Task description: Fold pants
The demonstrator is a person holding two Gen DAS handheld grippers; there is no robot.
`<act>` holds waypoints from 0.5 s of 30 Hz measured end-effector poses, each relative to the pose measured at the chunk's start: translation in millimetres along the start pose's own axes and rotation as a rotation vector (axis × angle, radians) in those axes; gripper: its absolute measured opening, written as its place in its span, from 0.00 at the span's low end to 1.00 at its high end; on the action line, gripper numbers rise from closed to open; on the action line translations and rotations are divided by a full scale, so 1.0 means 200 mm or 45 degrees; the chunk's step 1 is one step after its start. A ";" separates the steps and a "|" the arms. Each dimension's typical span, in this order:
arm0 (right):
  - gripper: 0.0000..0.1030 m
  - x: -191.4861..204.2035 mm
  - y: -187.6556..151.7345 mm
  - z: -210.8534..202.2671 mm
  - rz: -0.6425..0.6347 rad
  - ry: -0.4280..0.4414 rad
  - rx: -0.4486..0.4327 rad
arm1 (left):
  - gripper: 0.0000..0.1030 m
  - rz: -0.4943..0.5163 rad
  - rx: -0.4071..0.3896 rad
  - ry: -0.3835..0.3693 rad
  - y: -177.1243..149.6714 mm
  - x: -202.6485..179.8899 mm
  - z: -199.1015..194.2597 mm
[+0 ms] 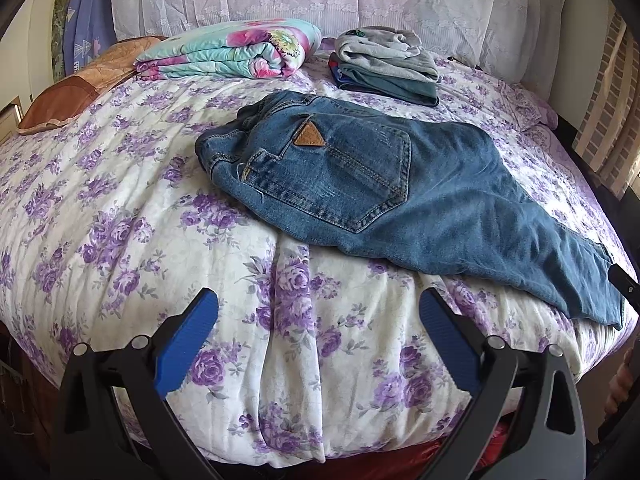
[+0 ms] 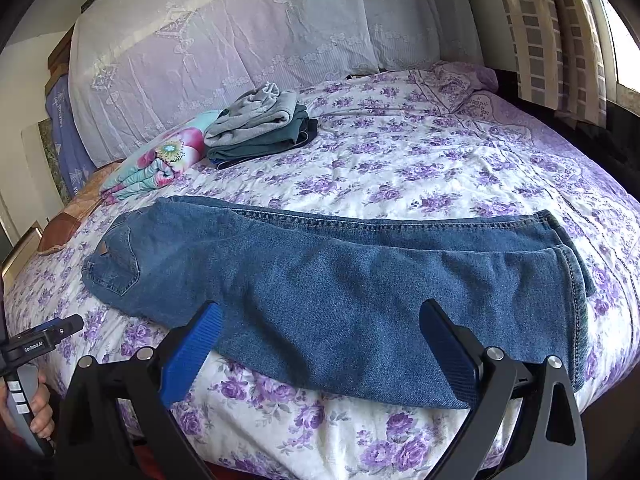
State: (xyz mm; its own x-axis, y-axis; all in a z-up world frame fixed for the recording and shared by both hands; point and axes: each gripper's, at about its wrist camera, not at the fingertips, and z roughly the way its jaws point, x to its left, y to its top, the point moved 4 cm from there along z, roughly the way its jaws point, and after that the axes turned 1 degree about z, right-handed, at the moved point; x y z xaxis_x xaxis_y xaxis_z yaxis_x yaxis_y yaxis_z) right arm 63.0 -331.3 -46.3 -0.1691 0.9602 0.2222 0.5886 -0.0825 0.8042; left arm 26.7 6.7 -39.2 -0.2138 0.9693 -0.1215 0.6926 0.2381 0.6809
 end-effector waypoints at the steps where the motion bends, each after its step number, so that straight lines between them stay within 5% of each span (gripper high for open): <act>1: 0.97 0.00 0.00 0.00 0.003 0.000 0.001 | 0.95 0.000 -0.001 0.001 0.00 0.00 0.00; 15: 0.97 -0.01 0.00 0.01 0.004 0.003 0.002 | 0.95 -0.006 0.010 -0.006 -0.01 0.00 0.02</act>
State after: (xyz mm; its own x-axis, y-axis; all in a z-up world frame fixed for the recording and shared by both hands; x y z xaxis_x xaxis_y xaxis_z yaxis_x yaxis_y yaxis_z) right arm 65.3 -332.5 -48.6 -0.1695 0.9593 0.2260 0.5905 -0.0848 0.8026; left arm 27.9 5.9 -42.8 -0.2139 0.9684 -0.1284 0.6971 0.2435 0.6743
